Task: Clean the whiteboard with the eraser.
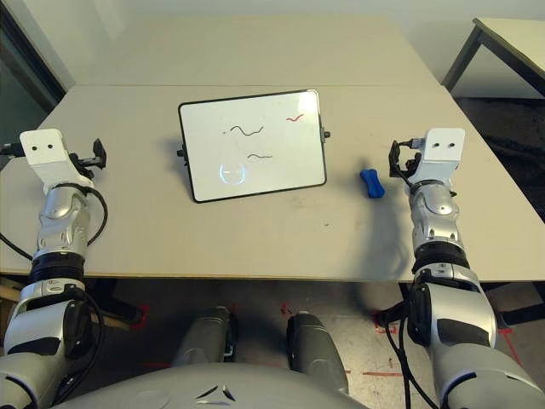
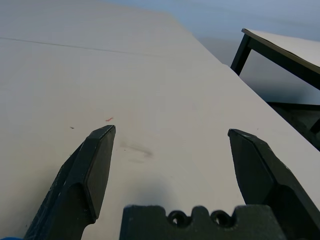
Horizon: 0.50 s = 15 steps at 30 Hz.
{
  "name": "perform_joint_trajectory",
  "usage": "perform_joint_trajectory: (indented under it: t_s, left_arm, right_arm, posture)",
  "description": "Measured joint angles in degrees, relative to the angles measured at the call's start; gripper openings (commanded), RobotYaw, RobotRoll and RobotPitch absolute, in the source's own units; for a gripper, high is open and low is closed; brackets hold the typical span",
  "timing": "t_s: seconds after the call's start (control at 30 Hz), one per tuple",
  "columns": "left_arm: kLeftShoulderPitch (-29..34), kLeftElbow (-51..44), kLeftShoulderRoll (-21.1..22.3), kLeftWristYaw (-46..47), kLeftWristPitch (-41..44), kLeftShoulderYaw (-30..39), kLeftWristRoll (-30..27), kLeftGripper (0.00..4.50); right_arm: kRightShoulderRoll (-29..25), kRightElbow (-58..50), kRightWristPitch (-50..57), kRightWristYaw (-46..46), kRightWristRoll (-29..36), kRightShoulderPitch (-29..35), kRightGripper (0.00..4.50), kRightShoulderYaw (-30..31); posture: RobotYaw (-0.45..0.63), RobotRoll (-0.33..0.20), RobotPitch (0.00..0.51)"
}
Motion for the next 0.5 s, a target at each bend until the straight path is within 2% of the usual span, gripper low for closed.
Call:
perform_joint_trajectory:
  t_s: [0.27,0.37,0.5]
  left_arm:
    - [0.74,-1.57,0.45,-0.23,0.03,0.77,-0.24,4.50]
    - [0.39,-1.57,2.75,-4.80,0.15,1.00,-1.94,4.50]
    - [-2.48,-0.74,6.81,-16.13,0.80,0.79,-5.11,4.50]
  right_arm:
    - [0.04,-0.04,1.44,0.76,-0.03,-0.84,4.48,0.69]
    - [0.08,-4.90,8.97,0.63,0.05,-1.08,4.48,1.42]
    - [-1.09,-16.08,27.43,1.38,0.26,-1.75,4.48,3.04]
  posture:
    - [0.29,0.000,0.040]
    - [0.28,0.000,0.041]
    - [0.27,0.000,0.042]
